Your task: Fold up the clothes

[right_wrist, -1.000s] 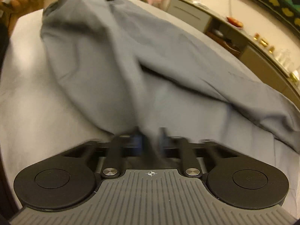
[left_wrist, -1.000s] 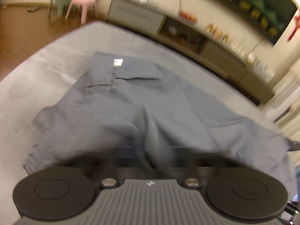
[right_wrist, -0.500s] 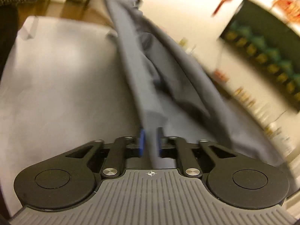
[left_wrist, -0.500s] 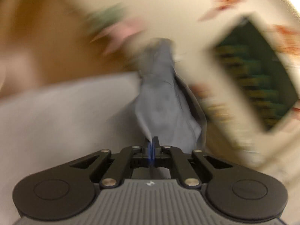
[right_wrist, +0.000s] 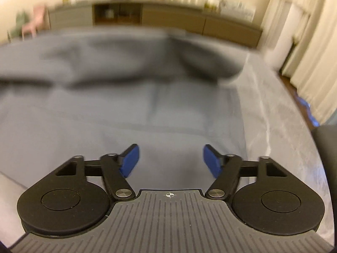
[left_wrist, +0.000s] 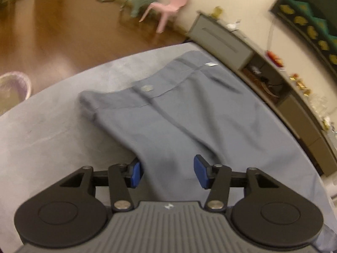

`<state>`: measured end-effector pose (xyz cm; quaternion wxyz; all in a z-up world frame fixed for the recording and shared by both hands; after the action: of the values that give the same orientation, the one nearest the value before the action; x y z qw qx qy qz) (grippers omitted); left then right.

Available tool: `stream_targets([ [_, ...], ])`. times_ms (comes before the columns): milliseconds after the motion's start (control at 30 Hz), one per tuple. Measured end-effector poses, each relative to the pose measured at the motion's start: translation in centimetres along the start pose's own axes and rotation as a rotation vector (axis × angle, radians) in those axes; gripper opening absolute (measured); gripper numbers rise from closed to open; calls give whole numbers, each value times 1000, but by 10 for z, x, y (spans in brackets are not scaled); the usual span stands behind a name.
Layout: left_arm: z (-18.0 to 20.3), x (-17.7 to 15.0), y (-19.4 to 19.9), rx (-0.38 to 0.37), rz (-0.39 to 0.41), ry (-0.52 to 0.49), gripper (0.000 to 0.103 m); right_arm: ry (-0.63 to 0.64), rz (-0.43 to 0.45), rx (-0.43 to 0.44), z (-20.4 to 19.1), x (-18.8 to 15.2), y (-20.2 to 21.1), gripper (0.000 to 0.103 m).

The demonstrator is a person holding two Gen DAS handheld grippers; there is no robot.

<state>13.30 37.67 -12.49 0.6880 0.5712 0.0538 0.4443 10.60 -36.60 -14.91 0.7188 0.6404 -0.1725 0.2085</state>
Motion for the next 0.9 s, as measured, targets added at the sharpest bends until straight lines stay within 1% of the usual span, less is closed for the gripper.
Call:
stream_targets([
  [67, -19, 0, -7, 21, -39, 69, 52, -70, -26, 7, 17, -7, -10, 59],
  [133, -34, 3, -7, -13, -47, 134, 58, -133, -26, -67, 52, 1, -14, 59],
  [167, -38, 5, -4, -33, -38, 148, 59, -180, -24, -83, 66, 1, -14, 60],
  [200, -40, 6, -2, -40, -26, 145, 65, -226, -23, -98, 80, 1, -13, 57],
  [233, -40, 6, 0, -38, -18, 130, 74, -271, 0, -104, 91, 1, -9, 56],
  [267, -39, 5, -1, -28, -19, 108, 79, -315, 41, -101, 100, 2, -1, 65],
  [300, -35, 3, -5, -20, -30, 89, 82, -342, 79, -105, 107, 4, 4, 80],
  [333, -32, 1, -9, -11, -41, 70, 83, -344, 99, -115, 110, 9, 4, 84],
  [367, -28, 0, -13, -8, -52, 52, 83, -330, 90, -120, 110, 11, 1, 83],
  [433, -17, -5, -18, -35, -71, 30, 83, -283, 28, -100, 102, 9, -17, 76],
  [467, -13, -7, -19, -67, -82, 29, 82, -265, 11, -85, 98, 10, -23, 63],
  [500, -7, -8, -22, -111, -94, 28, 74, -255, 7, -69, 94, 12, -27, 51],
  [533, -2, -9, -23, -159, -106, 27, 42, -244, 4, -53, 91, 15, -30, 42],
  [567, 4, -11, -23, -224, -120, 24, 22, -233, 1, -36, 87, 17, -34, 24],
  [600, 8, -12, -21, -280, -125, 22, 1, -205, 3, -38, 84, 20, -36, 17],
  [633, 8, -11, -19, -300, -110, 24, 1, -175, 8, -67, 84, 22, -37, 15],
  [667, 4, -11, -17, -298, -103, 28, 1, -155, 10, -107, 87, 23, -36, 10],
  [700, 0, -12, -16, -290, -103, 29, 1, -149, 11, -142, 92, 25, -37, 10],
  [767, -6, -20, -25, -226, -145, 15, 2, -185, 16, -149, 107, 28, -42, 10],
  [800, -8, -25, -29, -187, -164, -5, 6, -196, 19, -150, 112, 29, -44, 10],
  [833, -8, -28, -30, -162, -169, -19, 6, -198, 22, -157, 115, 29, -46, 10],
  [900, -9, -31, -26, -152, -175, -11, 7, -202, 25, -169, 117, 28, -44, 11],
])
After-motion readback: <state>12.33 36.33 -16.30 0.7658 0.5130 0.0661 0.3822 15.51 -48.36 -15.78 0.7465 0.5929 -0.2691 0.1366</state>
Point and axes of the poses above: each gripper's, at about its wrist camera, not at the fingertips, and y roughly against the way its jaws point, z to its right, x to its top, the point moved 8 cm from there along -y, roughly the way its jaws point, and after that the axes turned 6 degrees about -z, right-handed, at the moved point
